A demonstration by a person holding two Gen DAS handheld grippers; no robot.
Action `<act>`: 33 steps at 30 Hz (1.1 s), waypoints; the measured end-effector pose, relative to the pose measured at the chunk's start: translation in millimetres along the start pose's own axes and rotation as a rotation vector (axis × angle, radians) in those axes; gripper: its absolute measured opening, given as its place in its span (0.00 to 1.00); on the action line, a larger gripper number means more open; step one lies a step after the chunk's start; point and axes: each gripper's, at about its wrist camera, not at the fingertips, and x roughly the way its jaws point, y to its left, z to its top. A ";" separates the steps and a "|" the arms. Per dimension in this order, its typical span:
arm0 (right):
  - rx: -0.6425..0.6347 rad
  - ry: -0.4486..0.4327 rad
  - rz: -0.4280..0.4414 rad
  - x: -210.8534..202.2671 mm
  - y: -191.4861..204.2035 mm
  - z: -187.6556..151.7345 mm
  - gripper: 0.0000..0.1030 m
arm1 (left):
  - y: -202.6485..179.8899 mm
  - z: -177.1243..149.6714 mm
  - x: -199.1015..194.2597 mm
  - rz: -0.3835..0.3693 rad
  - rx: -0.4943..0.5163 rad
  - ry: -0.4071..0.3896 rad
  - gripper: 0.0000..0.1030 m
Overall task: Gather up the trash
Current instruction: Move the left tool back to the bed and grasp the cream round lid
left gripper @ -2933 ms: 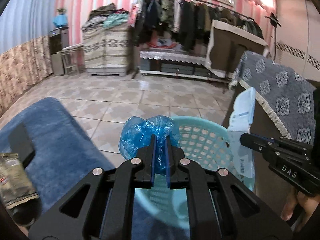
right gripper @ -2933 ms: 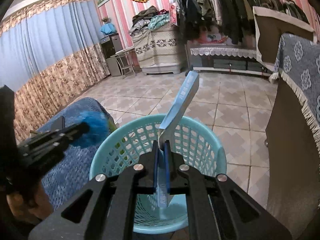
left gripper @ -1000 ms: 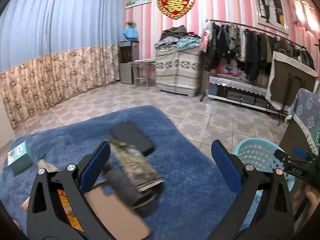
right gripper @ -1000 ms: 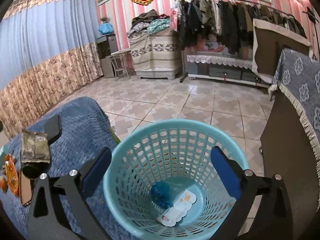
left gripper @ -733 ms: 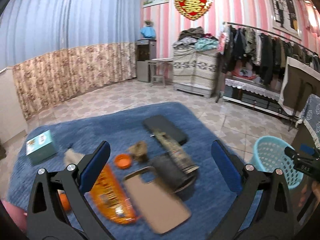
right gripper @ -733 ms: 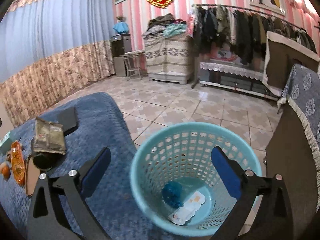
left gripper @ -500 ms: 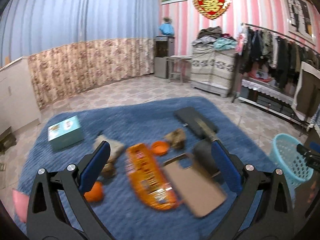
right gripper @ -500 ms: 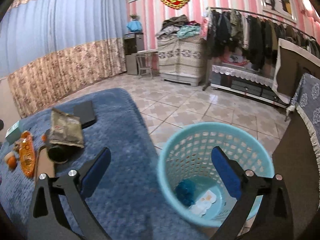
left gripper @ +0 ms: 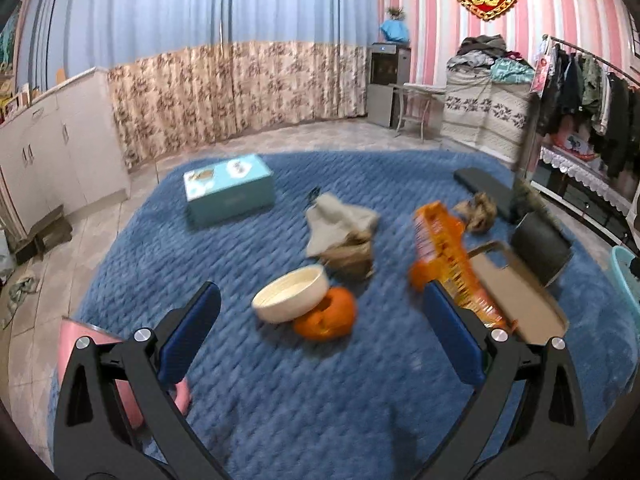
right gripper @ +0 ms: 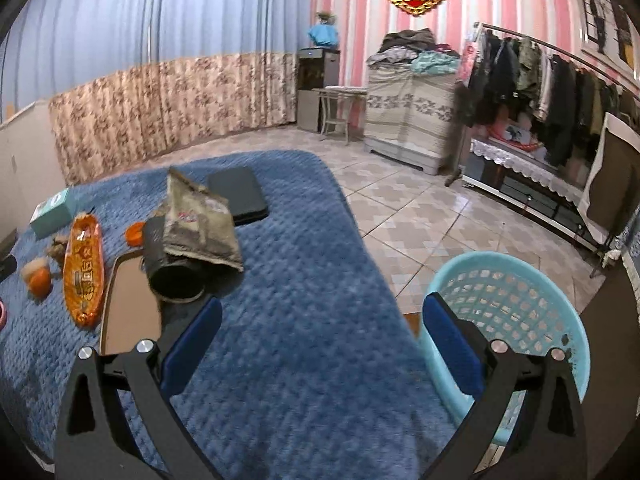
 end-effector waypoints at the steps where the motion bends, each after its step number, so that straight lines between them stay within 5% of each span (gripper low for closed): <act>1: -0.002 0.002 0.002 1.2 2.0 0.6 0.95 | 1.6 -2.0 2.5 -0.002 -0.001 0.008 0.95; 8: 0.011 0.044 0.035 15.6 17.7 -0.1 0.95 | 7.1 -12.6 22.2 -0.010 0.003 0.040 0.94; 12: -0.030 0.064 0.017 20.7 25.5 -2.3 0.95 | 0.9 -15.6 33.6 -0.031 0.010 0.089 0.72; 21: -0.013 0.093 0.025 25.7 22.6 -2.6 0.95 | 15.1 -9.7 38.2 -0.008 -0.038 0.083 0.71; 31: -0.022 0.101 0.015 30.9 24.6 -3.5 0.95 | 28.1 7.9 90.1 -0.042 -0.117 0.182 0.72; 33: -0.021 0.101 0.015 31.8 25.2 -3.7 0.95 | 27.6 7.4 96.1 -0.061 -0.122 0.200 0.59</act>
